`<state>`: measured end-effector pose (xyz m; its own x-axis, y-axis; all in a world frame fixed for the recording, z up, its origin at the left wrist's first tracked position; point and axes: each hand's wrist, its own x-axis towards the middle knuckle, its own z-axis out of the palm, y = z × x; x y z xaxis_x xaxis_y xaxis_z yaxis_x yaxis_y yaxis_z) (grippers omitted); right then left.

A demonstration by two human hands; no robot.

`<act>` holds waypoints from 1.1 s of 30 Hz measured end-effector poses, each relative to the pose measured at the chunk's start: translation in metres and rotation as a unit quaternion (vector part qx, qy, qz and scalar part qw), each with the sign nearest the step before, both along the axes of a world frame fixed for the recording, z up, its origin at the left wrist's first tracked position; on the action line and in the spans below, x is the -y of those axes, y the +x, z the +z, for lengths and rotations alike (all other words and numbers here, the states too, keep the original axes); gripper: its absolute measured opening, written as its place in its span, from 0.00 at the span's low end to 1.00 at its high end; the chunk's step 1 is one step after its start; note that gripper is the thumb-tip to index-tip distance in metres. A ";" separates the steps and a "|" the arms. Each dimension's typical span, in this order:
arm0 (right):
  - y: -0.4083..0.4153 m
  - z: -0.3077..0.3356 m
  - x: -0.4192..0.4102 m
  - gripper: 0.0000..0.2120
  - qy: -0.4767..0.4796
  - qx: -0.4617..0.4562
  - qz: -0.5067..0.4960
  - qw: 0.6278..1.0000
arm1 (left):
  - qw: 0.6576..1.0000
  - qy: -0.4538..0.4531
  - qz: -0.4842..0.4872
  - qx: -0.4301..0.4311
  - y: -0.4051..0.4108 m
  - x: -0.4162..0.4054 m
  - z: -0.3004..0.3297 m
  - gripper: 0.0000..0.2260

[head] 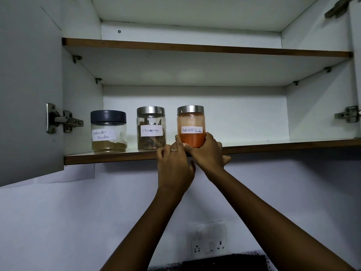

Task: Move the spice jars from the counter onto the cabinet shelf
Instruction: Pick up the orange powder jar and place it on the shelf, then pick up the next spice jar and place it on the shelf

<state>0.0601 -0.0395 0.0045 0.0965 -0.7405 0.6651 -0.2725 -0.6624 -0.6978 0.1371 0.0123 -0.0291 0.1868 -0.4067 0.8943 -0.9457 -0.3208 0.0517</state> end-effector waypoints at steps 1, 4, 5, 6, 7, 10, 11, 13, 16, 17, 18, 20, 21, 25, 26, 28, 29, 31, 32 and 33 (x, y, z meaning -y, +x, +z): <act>0.000 0.001 0.000 0.32 0.007 0.000 0.004 1.000 | 1.000 -0.003 0.005 0.002 0.000 0.001 0.000 0.32; 0.000 0.002 -0.001 0.33 0.015 -0.006 0.019 1.000 | 1.000 -0.003 0.024 0.013 0.000 0.003 -0.001 0.32; 0.000 0.001 -0.001 0.35 0.014 -0.013 0.021 1.000 | 1.000 -0.002 0.024 0.010 -0.001 0.003 -0.001 0.32; 0.000 0.000 -0.002 0.37 0.014 -0.016 0.026 0.999 | 1.000 -0.001 0.020 0.005 -0.001 0.004 -0.002 0.33; -0.001 -0.002 -0.003 0.40 0.014 -0.008 0.042 0.999 | 1.000 0.000 0.014 -0.002 -0.001 0.003 -0.002 0.33; -0.012 -0.019 -0.010 0.45 -0.013 0.089 0.126 0.988 | 1.000 -0.001 -0.009 -0.007 -0.006 -0.007 -0.010 0.35; -0.020 -0.029 -0.012 0.44 -0.045 0.116 0.124 0.984 | 1.000 -0.006 -0.020 -0.007 -0.008 -0.012 -0.016 0.35; -0.037 -0.055 -0.014 0.38 -0.114 0.140 0.076 0.981 | 0.998 -0.028 -0.058 -0.012 -0.014 -0.024 -0.034 0.36; -0.067 -0.102 -0.017 0.31 -0.123 0.137 0.036 0.982 | 0.992 -0.053 -0.113 -0.023 -0.030 -0.040 -0.075 0.33; -0.078 -0.117 -0.018 0.29 -0.114 0.125 0.033 0.985 | 0.991 -0.044 -0.125 -0.028 -0.037 -0.046 -0.091 0.32; -0.091 -0.135 -0.020 0.28 -0.099 0.107 0.029 0.989 | 0.989 -0.027 -0.137 -0.039 -0.044 -0.052 -0.110 0.32; -0.116 -0.169 -0.023 0.26 -0.057 0.073 0.021 0.996 | 0.984 0.017 -0.163 -0.067 -0.060 -0.064 -0.150 0.30; -0.129 -0.187 -0.026 0.26 -0.033 0.060 0.013 0.998 | 0.981 0.043 -0.173 -0.077 -0.068 -0.070 -0.171 0.30; -0.176 -0.261 -0.039 0.24 0.064 0.031 -0.040 0.997 | 0.959 0.144 -0.202 -0.138 -0.096 -0.089 -0.248 0.28; -0.188 -0.280 -0.043 0.24 0.093 0.024 -0.056 0.994 | 0.949 0.169 -0.209 -0.162 -0.103 -0.093 -0.267 0.28; -0.207 -0.311 -0.053 0.23 0.137 0.013 -0.074 0.988 | 0.935 0.204 -0.223 -0.187 -0.114 -0.099 -0.298 0.29; -0.217 -0.328 -0.057 0.22 0.160 0.001 -0.087 0.983 | 0.928 0.223 -0.228 -0.192 -0.121 -0.101 -0.314 0.29; -0.235 -0.359 -0.065 0.22 0.207 -0.026 -0.115 0.971 | 0.909 0.268 -0.241 -0.210 -0.134 -0.104 -0.342 0.29; -0.243 -0.372 -0.068 0.22 0.227 -0.039 -0.129 0.965 | 0.899 0.292 -0.246 -0.216 -0.140 -0.104 -0.353 0.30; -0.251 -0.387 -0.071 0.23 0.250 -0.056 -0.145 0.956 | 0.884 0.326 -0.250 -0.224 -0.147 -0.104 -0.367 0.31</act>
